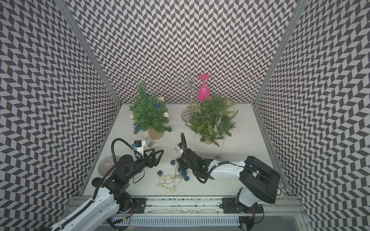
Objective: Wrap string light around the christmas tree
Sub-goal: Pick up the light string from the center of the board.
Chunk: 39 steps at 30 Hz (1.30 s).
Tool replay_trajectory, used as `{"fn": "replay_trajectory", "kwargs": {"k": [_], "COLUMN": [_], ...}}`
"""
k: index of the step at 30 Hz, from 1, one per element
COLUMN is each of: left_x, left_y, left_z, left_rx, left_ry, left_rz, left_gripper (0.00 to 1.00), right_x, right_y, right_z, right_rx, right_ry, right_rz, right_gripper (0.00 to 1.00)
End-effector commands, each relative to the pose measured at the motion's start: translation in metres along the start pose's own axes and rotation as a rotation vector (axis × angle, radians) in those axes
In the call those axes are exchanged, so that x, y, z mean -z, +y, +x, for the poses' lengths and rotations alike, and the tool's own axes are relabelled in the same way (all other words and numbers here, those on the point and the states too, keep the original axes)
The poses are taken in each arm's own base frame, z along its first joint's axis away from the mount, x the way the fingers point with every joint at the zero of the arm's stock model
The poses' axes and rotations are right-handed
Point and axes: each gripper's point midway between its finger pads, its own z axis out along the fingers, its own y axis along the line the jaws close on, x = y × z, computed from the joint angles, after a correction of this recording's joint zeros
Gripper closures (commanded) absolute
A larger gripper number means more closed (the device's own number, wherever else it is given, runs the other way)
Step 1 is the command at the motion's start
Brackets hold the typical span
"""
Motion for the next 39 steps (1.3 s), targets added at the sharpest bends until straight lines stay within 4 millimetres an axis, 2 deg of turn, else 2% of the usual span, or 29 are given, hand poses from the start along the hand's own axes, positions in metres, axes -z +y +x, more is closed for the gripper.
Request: {"fn": "replay_trajectory", "kwargs": {"k": [1,9,16,20,22,24,26,34,35,37,39], "left_x": [0.002,0.003,0.004,0.006,0.006,0.007,0.007,0.007,0.011,0.012,0.013], "left_y": [-0.001,0.003,0.002,0.009,0.009,0.009,0.008,0.008,0.004,0.004,0.005], "left_z": [-0.009,0.003,0.009,0.008,0.01,0.009,0.01,0.013,0.007,0.005,0.005], "left_rx": [-0.021,-0.015,-0.012,-0.014,-0.016,-0.014,-0.011,-0.016,-0.021,-0.022,-0.019], "left_ry": [-0.056,-0.038,-0.032,-0.043,-0.04,-0.045,-0.046,-0.037,-0.064,-0.076,-0.079], "left_rz": [0.006,0.015,0.033,-0.001,-0.001,0.002,0.009,0.017,0.031,0.028,0.026], "left_gripper": [0.14,0.15,0.16,0.16,0.16,0.16,0.16,0.17,0.17,0.17,0.17], "right_x": [-0.001,-0.024,-0.019,-0.024,-0.024,-0.021,-0.023,-0.032,-0.031,-0.031,-0.035], "right_y": [0.015,0.007,0.024,0.017,0.011,0.01,0.012,0.019,0.017,0.013,0.01], "right_z": [-0.028,-0.013,-0.03,-0.027,-0.021,-0.022,-0.023,-0.023,-0.023,-0.021,-0.018], "right_rx": [-0.042,-0.077,-0.063,-0.076,-0.089,-0.106,-0.108,-0.097,-0.1,-0.111,-0.119], "right_ry": [-0.111,-0.066,-0.118,-0.102,-0.092,-0.108,-0.108,-0.095,-0.099,-0.099,-0.088], "right_rz": [-0.071,-0.048,-0.133,-0.092,-0.069,-0.07,-0.077,-0.107,-0.102,-0.091,-0.092], "right_gripper": [0.42,0.56,0.84,0.84,0.79,0.69,0.67,0.88,0.9,0.88,0.79]}}
